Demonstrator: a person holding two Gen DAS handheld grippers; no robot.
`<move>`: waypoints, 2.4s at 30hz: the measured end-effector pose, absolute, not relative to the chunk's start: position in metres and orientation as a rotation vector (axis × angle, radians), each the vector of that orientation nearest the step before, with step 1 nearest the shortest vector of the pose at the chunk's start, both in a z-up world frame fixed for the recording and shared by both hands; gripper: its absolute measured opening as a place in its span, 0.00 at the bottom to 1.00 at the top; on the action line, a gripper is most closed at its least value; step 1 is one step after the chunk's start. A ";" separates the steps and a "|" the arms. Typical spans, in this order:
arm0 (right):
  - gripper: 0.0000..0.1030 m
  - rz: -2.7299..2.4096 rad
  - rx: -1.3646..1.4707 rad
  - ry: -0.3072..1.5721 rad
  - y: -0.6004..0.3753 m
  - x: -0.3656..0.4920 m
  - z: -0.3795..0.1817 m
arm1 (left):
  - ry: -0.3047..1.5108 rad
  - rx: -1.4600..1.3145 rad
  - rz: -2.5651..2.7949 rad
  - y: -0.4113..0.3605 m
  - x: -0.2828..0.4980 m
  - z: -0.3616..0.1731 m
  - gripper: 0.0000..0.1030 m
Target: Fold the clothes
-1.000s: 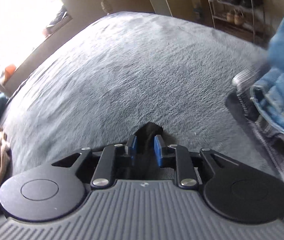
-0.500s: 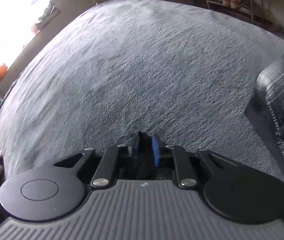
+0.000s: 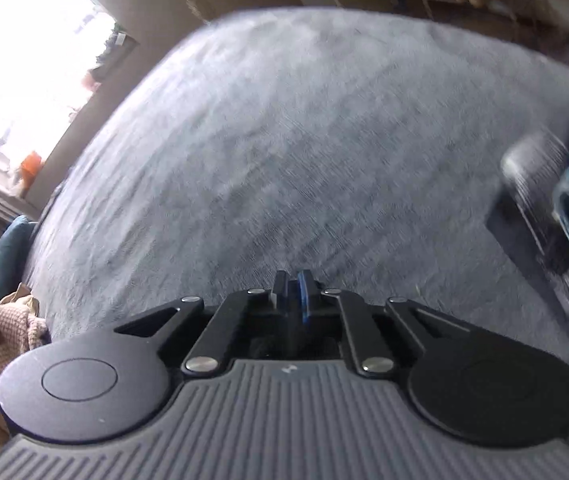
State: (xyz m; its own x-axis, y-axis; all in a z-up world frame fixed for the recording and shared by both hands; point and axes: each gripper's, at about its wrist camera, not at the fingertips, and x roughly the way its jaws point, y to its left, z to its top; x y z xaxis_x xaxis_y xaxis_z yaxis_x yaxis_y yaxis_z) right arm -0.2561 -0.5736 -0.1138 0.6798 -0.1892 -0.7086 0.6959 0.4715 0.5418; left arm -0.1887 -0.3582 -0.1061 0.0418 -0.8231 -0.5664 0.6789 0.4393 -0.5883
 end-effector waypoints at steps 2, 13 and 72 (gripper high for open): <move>0.34 -0.592 0.946 0.630 -0.573 -0.260 -0.110 | 0.993 -0.152 -1.195 -0.360 -0.194 -0.109 0.07; 0.48 -0.439 0.527 0.949 -0.539 -0.209 -0.110 | 0.948 -0.011 -1.290 -0.368 -0.215 -0.119 0.06; 0.05 -0.126 -0.218 0.918 -0.364 -0.287 -0.129 | 1.164 0.090 -0.937 -0.279 -0.134 -0.138 0.17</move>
